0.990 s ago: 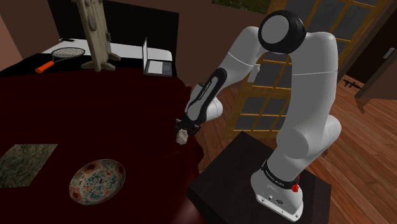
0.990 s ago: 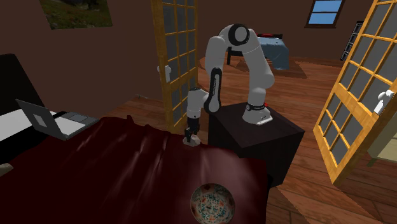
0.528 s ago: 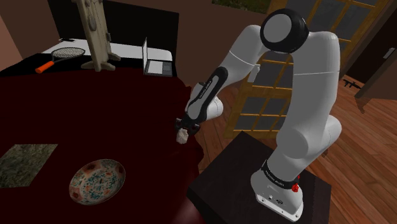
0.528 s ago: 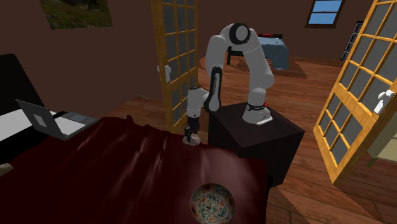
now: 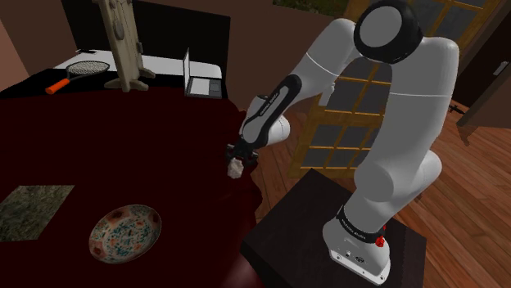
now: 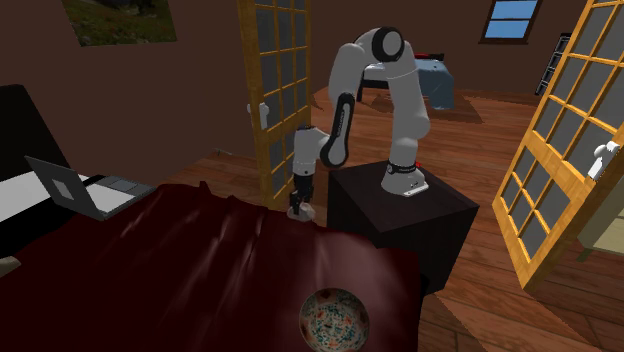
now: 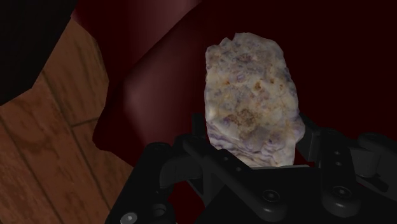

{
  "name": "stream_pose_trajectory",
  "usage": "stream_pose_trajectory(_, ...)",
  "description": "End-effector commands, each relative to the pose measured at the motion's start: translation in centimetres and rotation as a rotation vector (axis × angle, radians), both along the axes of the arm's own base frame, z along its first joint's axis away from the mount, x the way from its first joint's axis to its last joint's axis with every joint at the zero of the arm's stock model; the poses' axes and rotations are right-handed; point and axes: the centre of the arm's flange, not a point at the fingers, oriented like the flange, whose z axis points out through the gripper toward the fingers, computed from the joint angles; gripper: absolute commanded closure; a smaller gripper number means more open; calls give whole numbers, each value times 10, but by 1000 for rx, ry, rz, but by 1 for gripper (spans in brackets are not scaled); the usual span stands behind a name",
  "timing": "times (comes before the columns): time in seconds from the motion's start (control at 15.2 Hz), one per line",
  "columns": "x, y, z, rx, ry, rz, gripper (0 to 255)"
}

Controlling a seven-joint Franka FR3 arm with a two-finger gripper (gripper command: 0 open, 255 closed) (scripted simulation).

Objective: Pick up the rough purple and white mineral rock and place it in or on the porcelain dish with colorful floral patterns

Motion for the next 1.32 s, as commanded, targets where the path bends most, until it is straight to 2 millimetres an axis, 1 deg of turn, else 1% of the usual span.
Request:
stream_pose_trajectory(0.0, -1, 0, 10, 0, 0, 0, 255)
stream_pose_trajectory(0.79, -1, 0, 73, 0, 0, 0, 255)
stream_pose_trajectory(1.25, 7, 92, 76, 0, 0, 0, 255)
